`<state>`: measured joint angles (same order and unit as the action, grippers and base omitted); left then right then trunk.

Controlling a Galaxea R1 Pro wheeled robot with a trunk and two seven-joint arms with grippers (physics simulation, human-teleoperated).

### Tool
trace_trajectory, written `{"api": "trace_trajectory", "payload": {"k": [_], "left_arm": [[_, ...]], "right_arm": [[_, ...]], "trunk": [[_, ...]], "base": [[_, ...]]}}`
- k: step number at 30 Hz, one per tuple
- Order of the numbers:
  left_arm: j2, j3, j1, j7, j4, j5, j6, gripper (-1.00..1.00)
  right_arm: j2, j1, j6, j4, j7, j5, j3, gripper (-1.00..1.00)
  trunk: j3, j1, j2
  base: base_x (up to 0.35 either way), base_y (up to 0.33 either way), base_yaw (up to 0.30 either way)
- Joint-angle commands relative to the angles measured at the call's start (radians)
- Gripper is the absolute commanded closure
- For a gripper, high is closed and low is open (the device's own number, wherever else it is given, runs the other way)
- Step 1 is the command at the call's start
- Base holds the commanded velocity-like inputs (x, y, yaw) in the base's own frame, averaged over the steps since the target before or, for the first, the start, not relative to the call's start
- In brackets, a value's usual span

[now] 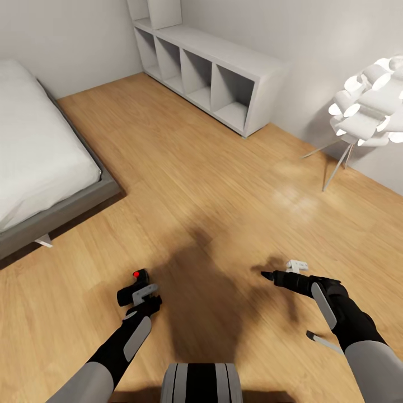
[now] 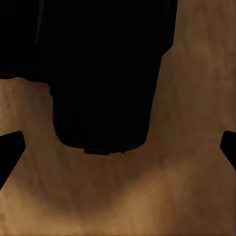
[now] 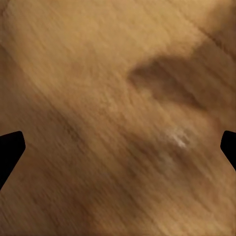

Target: Attach the digital camera to the camera tripod in the bedroom.

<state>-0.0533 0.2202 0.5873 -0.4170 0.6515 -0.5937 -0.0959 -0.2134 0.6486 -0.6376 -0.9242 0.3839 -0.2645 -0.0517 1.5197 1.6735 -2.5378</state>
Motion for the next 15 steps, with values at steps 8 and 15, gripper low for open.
{"api": "trace_trajectory", "payload": {"k": [8,15], "left_arm": [[0.003,0.001,0.0,-0.01,-0.007,-0.01,-0.004,-1.0],[0.005,0.0,0.0,-0.01,-0.009,-0.012,-0.004,-1.0]], "right_arm": [[0.0,0.0,-0.007,-0.001,0.003,-0.004,-0.002,-1.0],[0.0,0.0,-0.007,-0.001,0.004,-0.004,-0.002,-1.0]], "trunk": [[0.001,0.0,0.0],[0.001,0.0,0.0]], "base": [[0.0,0.0,0.0],[0.0,0.0,0.0]]}}
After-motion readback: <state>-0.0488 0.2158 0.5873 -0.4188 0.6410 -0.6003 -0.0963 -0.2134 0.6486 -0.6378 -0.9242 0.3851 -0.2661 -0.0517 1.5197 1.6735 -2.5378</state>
